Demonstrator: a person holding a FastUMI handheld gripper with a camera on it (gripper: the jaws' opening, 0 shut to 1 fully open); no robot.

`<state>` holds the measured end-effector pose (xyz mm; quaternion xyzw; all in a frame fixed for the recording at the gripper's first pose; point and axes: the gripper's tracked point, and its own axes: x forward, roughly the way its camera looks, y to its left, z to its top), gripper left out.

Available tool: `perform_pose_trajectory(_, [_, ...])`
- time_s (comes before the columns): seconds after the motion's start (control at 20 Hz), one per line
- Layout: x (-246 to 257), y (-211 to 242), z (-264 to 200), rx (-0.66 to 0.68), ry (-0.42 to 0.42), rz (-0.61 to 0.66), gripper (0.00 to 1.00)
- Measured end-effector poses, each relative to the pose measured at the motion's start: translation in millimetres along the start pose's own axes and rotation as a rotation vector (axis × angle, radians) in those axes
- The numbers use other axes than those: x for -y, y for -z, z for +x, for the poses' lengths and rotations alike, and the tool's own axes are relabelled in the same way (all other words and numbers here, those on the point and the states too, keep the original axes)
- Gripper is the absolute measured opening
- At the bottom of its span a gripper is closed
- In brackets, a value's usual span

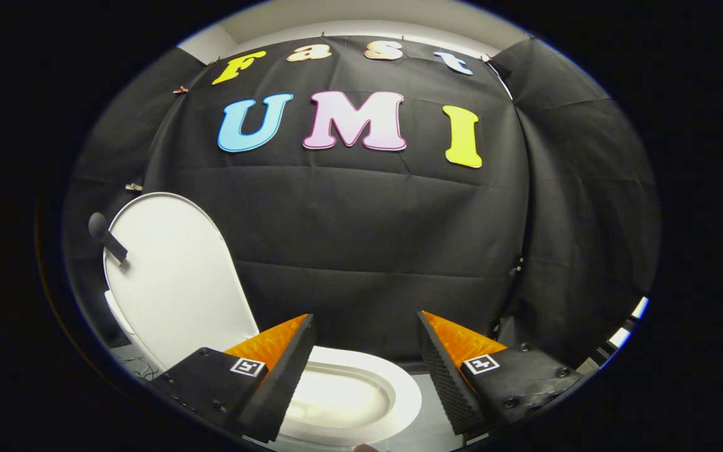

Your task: Open the toilet lid.

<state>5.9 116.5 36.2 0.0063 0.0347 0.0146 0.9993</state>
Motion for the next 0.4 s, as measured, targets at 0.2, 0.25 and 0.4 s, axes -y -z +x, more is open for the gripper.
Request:
perform_pose_trajectory(0.2, [9, 4, 0, 0.014, 0.014, 0.007, 0.99])
perform_pose_trajectory(0.25, [10, 6, 1, 0.009, 0.014, 0.010, 0.99])
perform_pose_trajectory(0.4, [15, 8, 0, -0.001, 0.022, 0.031, 0.99])
